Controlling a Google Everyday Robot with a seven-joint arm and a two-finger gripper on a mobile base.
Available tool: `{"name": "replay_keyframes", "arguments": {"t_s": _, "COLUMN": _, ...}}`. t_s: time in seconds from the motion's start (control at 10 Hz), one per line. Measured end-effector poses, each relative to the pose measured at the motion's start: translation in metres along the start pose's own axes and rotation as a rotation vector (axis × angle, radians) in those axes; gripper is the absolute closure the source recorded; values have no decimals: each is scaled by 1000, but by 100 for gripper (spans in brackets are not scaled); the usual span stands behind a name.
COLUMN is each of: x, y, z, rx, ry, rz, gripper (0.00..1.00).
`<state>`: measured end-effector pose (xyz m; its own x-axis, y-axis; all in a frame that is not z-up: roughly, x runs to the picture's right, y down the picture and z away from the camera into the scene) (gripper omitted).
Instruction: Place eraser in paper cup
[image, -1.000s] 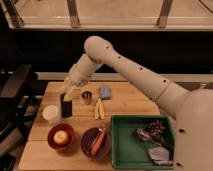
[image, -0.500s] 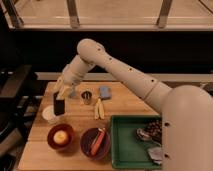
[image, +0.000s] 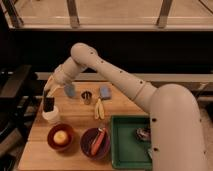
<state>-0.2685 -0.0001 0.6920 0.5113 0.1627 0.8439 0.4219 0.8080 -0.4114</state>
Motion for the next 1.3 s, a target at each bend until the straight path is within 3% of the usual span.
{"name": "replay_keyframes", "arguments": {"t_s": 0.7, "x": 22, "y": -5, "z": 31, "rx": -4, "ry": -11, "rz": 19, "gripper": 25}}
{"name": "replay_keyframes", "arguments": {"t_s": 0.8, "x": 27, "y": -4, "z": 33, "rx": -2, "ry": -7, "rz": 27, "gripper": 20}}
{"name": "replay_keyframes", "arguments": {"t_s": 1.1, "x": 37, "y": 0, "z": 34, "rx": 7, "ry": 10, "rz": 41, "gripper": 20}}
{"name": "replay_keyframes", "arguments": {"t_s": 1.3, "x": 39, "y": 4, "z": 29, "rx": 24, "ry": -5, "rz": 49, "gripper": 20}}
